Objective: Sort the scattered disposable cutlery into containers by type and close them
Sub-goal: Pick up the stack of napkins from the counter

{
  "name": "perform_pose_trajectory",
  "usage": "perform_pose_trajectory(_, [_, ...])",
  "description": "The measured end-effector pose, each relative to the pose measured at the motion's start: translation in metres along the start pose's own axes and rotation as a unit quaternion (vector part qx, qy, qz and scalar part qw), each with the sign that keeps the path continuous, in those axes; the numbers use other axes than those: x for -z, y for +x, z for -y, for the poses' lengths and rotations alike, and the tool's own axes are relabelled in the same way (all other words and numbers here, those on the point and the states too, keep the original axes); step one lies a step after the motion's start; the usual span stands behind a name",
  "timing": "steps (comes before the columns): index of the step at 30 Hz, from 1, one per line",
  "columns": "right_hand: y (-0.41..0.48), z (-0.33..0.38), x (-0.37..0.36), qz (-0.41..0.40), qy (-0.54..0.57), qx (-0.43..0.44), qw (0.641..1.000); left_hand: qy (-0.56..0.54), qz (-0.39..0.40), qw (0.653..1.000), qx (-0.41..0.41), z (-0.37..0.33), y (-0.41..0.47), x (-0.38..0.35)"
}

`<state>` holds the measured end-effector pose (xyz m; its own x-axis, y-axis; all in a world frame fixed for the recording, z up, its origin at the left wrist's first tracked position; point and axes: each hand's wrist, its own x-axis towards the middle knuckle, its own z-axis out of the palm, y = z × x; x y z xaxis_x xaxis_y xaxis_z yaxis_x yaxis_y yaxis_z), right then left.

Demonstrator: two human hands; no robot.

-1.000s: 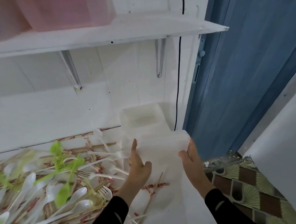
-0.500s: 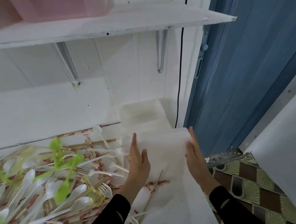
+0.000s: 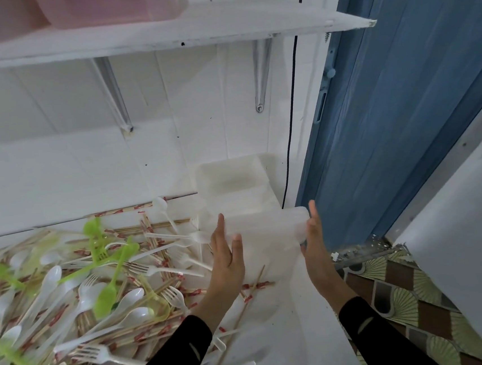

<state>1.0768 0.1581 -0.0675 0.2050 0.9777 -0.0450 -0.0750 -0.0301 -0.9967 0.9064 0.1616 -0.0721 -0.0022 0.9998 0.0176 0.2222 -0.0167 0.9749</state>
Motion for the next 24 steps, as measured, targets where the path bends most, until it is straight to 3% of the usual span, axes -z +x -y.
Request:
perform_pose_trajectory(4, [-0.005,0.001,-0.001,0.003,-0.001,-0.010,1.000,-0.113,0.054,0.990,0.067,-0.016,-0.009,0.001])
perform_pose_trajectory(9, [-0.005,0.005,-0.001,-0.010,-0.004,-0.039,0.999,-0.133,0.073,0.985,0.087,-0.024,-0.016,0.005])
perform_pose_trajectory(15, [-0.005,0.014,-0.012,-0.054,0.000,-0.079,0.995,-0.212,-0.005,0.966,0.149,-0.024,-0.002,-0.008])
perform_pose_trajectory(21, [0.000,0.024,0.002,-0.105,0.107,-0.271,0.951,-0.300,-0.083,0.922,0.230,-0.022,0.023,-0.016])
perform_pose_trajectory(24, [-0.001,0.028,0.001,-0.121,0.133,-0.281,0.943,-0.331,-0.074,0.912,0.232,-0.016,0.026,-0.008])
